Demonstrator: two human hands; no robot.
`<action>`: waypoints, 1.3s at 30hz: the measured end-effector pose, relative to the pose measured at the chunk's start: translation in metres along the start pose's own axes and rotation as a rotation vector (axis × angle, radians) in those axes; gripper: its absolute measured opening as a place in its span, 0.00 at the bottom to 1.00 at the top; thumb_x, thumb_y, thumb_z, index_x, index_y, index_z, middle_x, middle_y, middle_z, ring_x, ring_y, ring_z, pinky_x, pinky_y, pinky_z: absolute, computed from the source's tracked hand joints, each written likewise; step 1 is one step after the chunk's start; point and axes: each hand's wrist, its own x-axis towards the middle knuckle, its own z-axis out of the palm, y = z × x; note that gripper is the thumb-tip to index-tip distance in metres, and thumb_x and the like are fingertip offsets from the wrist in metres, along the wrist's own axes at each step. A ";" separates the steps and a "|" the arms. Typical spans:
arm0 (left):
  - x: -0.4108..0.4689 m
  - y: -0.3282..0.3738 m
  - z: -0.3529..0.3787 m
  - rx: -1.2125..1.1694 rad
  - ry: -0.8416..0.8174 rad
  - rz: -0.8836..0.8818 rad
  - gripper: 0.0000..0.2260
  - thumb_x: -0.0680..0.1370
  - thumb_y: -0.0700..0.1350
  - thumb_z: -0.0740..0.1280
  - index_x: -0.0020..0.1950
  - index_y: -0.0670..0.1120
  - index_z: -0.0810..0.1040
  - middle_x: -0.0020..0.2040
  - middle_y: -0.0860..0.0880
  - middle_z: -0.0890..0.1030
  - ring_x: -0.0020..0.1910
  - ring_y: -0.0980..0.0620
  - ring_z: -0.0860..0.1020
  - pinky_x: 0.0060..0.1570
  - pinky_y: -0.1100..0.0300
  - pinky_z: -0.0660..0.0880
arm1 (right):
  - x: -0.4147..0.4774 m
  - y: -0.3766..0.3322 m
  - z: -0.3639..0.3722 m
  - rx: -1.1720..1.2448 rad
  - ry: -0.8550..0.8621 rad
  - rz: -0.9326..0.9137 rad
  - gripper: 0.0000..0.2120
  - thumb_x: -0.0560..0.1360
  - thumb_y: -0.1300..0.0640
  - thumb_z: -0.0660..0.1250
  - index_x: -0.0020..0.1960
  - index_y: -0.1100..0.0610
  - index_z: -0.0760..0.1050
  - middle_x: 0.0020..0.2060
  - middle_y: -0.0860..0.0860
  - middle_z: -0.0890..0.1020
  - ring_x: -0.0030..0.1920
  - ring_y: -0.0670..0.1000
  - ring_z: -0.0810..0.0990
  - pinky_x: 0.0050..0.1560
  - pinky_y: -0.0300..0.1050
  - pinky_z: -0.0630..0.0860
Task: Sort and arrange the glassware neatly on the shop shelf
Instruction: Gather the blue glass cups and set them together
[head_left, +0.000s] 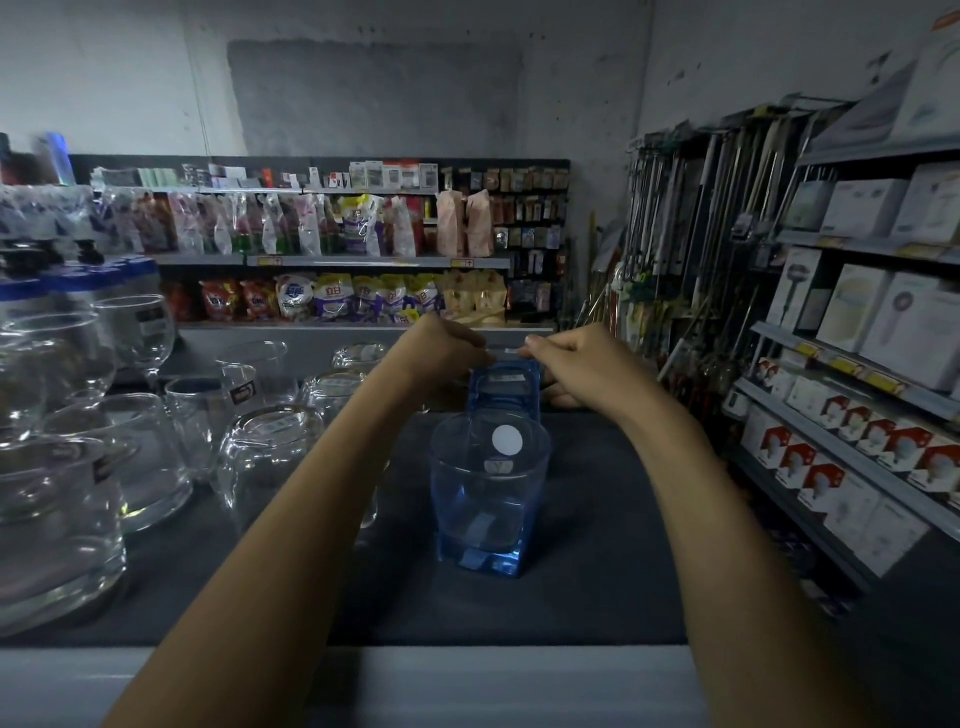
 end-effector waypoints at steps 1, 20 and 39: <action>-0.001 0.000 0.000 -0.004 -0.005 -0.003 0.16 0.81 0.44 0.69 0.69 0.44 0.78 0.57 0.44 0.80 0.50 0.48 0.80 0.54 0.51 0.80 | -0.001 -0.001 -0.001 -0.006 0.004 0.005 0.28 0.78 0.40 0.64 0.57 0.66 0.79 0.53 0.68 0.82 0.51 0.67 0.84 0.55 0.69 0.80; -0.014 0.021 -0.018 0.056 -0.157 -0.205 0.11 0.77 0.46 0.76 0.49 0.37 0.82 0.40 0.44 0.86 0.30 0.54 0.84 0.28 0.64 0.79 | -0.016 -0.013 -0.014 0.072 -0.184 0.367 0.25 0.75 0.40 0.74 0.50 0.64 0.81 0.33 0.56 0.84 0.28 0.51 0.82 0.30 0.41 0.80; -0.006 0.012 -0.011 -0.028 -0.089 -0.182 0.11 0.82 0.48 0.70 0.56 0.41 0.79 0.48 0.39 0.84 0.44 0.46 0.86 0.39 0.54 0.85 | -0.015 -0.015 -0.015 0.241 -0.113 0.337 0.06 0.81 0.52 0.68 0.56 0.53 0.78 0.45 0.53 0.81 0.45 0.56 0.85 0.39 0.48 0.85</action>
